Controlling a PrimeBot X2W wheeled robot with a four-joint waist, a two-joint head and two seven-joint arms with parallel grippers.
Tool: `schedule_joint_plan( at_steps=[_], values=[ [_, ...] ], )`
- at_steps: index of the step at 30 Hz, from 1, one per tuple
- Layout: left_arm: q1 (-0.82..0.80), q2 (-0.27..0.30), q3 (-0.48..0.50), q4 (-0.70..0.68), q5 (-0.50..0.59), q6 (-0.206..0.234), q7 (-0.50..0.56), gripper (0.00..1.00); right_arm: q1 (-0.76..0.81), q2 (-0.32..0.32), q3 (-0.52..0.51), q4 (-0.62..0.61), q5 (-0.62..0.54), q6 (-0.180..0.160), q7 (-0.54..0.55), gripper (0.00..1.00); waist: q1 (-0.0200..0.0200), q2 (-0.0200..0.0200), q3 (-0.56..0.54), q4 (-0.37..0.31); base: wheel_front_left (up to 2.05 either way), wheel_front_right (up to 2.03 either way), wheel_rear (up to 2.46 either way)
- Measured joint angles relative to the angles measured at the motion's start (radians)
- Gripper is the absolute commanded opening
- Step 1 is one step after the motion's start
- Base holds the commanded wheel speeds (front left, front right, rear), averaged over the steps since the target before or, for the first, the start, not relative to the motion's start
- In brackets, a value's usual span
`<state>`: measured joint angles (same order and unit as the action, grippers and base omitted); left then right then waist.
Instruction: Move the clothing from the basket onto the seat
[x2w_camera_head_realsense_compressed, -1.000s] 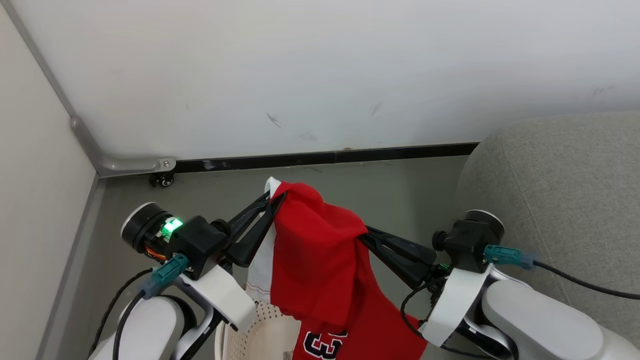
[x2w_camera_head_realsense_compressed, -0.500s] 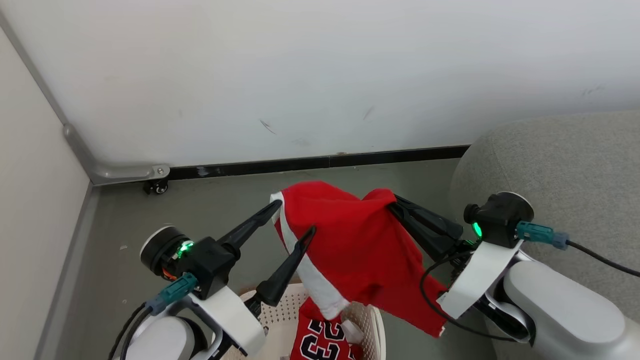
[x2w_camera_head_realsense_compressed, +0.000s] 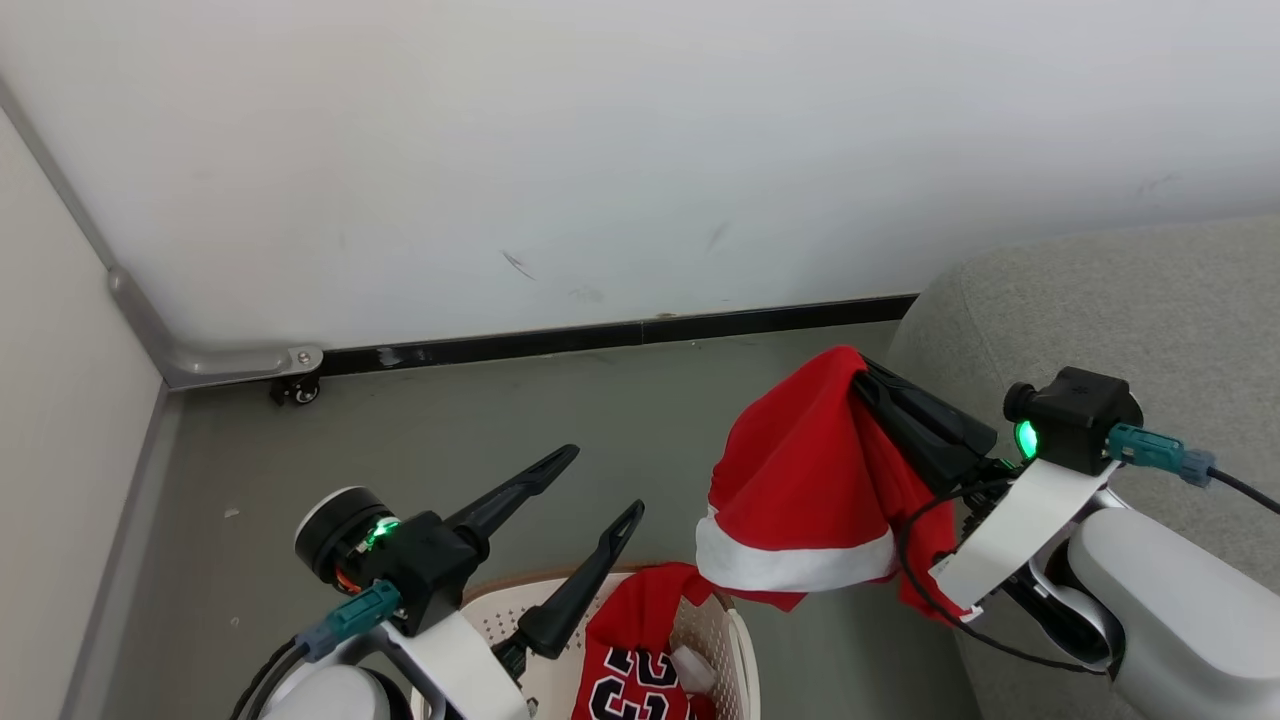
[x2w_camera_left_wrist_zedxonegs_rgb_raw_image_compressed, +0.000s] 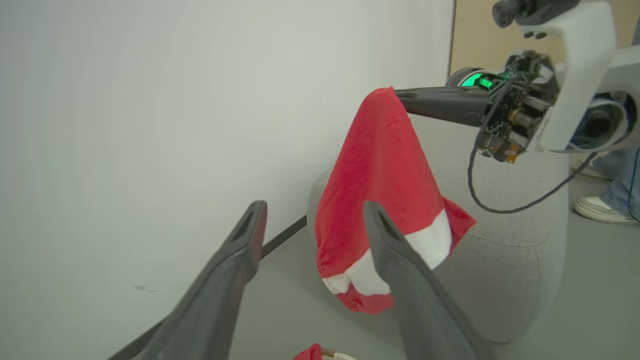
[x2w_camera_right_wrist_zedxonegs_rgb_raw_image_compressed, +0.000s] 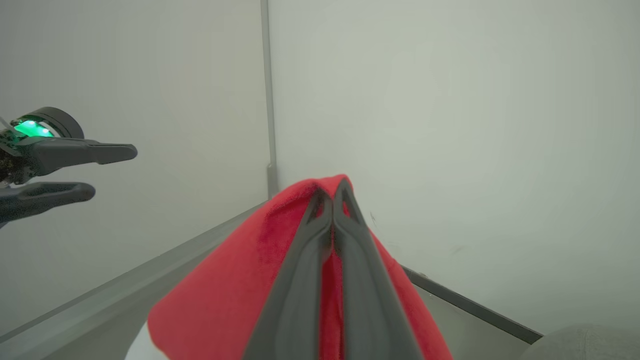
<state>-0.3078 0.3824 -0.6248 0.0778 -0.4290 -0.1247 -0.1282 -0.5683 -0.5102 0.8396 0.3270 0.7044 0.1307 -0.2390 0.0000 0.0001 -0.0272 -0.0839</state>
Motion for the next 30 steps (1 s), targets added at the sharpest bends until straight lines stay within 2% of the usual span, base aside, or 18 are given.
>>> schedule_joint_plan(
  at_steps=[13, 30],
  values=[
    [0.0, 0.031, -0.124, -0.027, -0.063, 0.0, -0.016, 1.0, 0.059, -0.029, -0.071, 0.0, -0.001, 0.0, -0.005, 0.0, 0.0, 0.0, -0.006, -0.055, 0.0, 0.0, 0.0],
    [-0.009, 0.036, -0.178, -0.034, -0.122, 0.0, -0.032, 1.0, 0.118, -0.035, -0.122, -0.032, -0.016, 0.0, -0.007, 0.0, 0.0, 0.0, 0.002, -0.14, 0.0, 0.0, 0.0]
  ],
)
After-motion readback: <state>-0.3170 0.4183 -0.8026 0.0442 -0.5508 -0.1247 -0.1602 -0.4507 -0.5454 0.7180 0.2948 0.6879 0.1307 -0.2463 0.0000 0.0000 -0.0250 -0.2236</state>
